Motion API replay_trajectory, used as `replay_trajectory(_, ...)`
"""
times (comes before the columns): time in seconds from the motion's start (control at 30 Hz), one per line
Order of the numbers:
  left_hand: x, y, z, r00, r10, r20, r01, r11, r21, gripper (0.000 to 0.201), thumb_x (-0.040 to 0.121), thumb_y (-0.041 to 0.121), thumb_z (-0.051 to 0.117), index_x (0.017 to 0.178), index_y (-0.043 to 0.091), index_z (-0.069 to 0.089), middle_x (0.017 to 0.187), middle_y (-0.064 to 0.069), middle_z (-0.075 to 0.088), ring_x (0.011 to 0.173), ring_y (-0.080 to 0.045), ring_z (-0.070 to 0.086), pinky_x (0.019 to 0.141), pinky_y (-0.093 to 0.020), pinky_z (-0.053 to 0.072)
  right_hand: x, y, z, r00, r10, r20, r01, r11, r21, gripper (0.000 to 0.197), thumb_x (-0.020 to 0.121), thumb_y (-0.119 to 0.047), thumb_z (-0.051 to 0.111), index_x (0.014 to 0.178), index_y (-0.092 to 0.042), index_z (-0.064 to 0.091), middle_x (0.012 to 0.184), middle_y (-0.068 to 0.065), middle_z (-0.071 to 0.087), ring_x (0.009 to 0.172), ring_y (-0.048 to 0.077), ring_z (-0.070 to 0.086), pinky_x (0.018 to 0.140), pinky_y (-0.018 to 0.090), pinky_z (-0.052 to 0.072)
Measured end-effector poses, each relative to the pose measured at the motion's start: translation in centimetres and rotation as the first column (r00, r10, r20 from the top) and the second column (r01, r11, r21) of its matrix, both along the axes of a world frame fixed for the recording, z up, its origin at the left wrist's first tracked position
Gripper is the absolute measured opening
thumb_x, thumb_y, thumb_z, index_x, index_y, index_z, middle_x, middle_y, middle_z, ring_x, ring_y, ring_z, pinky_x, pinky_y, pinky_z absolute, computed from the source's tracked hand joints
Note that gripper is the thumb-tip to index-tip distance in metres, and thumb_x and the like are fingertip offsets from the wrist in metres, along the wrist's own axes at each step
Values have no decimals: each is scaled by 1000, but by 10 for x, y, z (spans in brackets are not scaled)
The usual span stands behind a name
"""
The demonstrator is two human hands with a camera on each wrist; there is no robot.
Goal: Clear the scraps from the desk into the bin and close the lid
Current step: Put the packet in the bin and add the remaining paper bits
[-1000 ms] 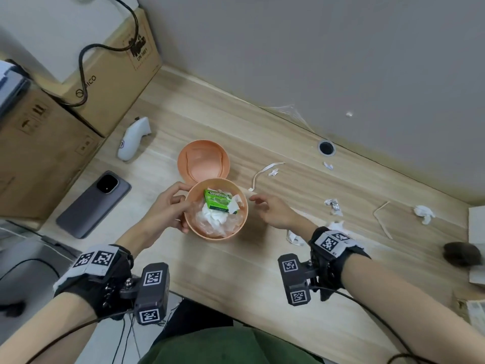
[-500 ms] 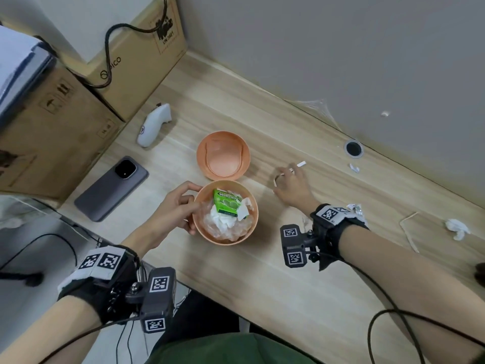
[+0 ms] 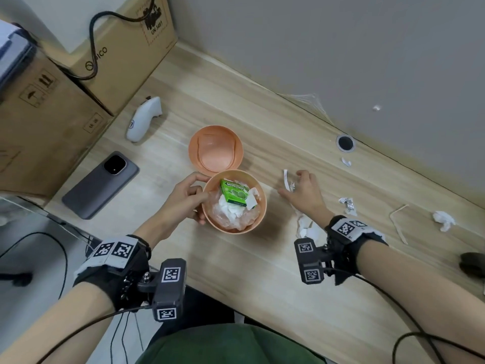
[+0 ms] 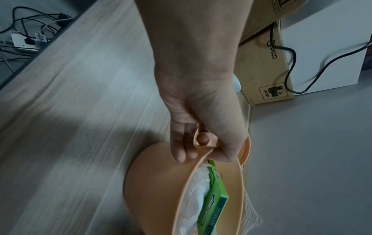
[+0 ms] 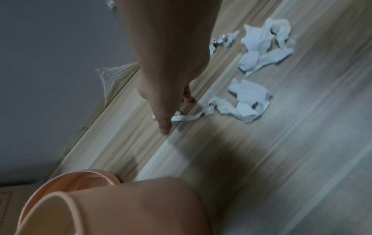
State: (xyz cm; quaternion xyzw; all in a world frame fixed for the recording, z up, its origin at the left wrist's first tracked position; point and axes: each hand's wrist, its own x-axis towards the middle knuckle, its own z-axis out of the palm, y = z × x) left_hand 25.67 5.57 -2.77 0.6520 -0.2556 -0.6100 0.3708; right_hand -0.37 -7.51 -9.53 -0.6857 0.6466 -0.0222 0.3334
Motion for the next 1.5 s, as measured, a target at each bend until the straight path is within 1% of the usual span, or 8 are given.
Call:
replay_trajectory(0.27, 4, 6, -3, 999, -22, 29, 22, 1000, 6, 33, 77, 9, 63, 109, 15, 61, 70, -13, 47, 47, -22, 52, 51, -33, 52, 24, -3, -13, 997, -23, -69, 23, 1000, -4, 21, 81, 2, 50, 95, -1, 67, 95, 24, 69, 94, 38, 64, 80, 38, 52)
replay_trajectory(0.43, 3, 1, -8, 1000, -24, 19, 24, 1000, -6, 30, 83, 9, 67, 112, 14, 61, 70, -12, 49, 49, -23, 53, 53, -33, 52, 37, -10, 30, 941, -82, 327, 76, 997, 31, 4, 79, -18, 71, 77, -18, 69, 75, -1, 67, 73, 14, 62, 79, 30, 52)
replay_trajectory(0.6, -13, -11, -8, 996, -29, -84, 29, 1000, 0, 39, 83, 14, 74, 118, 13, 57, 77, -13, 53, 55, -24, 57, 57, -34, 55, 60, -12, 100, 769, -20, 639, 48, 998, -27, 20, 77, -7, 72, 71, -26, 66, 76, -1, 67, 75, 17, 65, 77, 32, 55)
replay_trajectory(0.8, -36, -30, -7, 989, -75, -127, 77, 997, 7, 49, 80, 11, 75, 124, 14, 54, 88, -18, 57, 56, -23, 58, 57, -34, 56, 54, 9, 108, 854, 413, 316, -419, 907, -52, 13, 79, -14, 69, 91, -12, 64, 89, 4, 70, 84, 18, 66, 83, 36, 53)
replay_trajectory(1.0, -52, -41, -7, 987, -97, -128, 99, 995, 13, 47, 81, 11, 73, 124, 15, 55, 67, -5, 62, 54, -23, 58, 60, -36, 56, -11, -1, 114, 872, 17, 490, -32, 999, 22, 11, 93, -12, 50, 95, -16, 59, 84, 0, 63, 76, 21, 63, 70, 29, 52)
replay_trajectory(1.13, -65, -50, -5, 985, -142, -101, 144, 990, 11, 45, 82, 9, 71, 123, 16, 55, 56, 2, 61, 54, -22, 58, 59, -36, 56, -74, 6, 83, 938, -229, 262, 218, 973, 70, 26, 88, -13, 58, 114, -11, 55, 98, 1, 53, 91, 22, 55, 72, 30, 45)
replay_trajectory(1.3, -77, -55, -1, 981, -172, -89, 174, 984, 23, 39, 83, 10, 70, 118, 16, 55, 58, -1, 59, 54, -22, 58, 58, -35, 56, -104, 46, 36, 990, -113, 86, 77, 936, 343, 70, 77, -24, 75, 135, -20, 37, 129, 14, 37, 106, 24, 46, 66, 26, 48)
replay_trajectory(1.5, -74, -53, 3, 979, -188, -84, 191, 981, 34, 37, 82, 12, 71, 115, 19, 56, 74, -11, 57, 58, -25, 58, 61, -36, 57, -69, 66, 13, 999, 35, 29, -41, 976, 216, 78, 69, -16, 76, 135, -22, 37, 127, 13, 34, 117, 26, 42, 85, 24, 39)
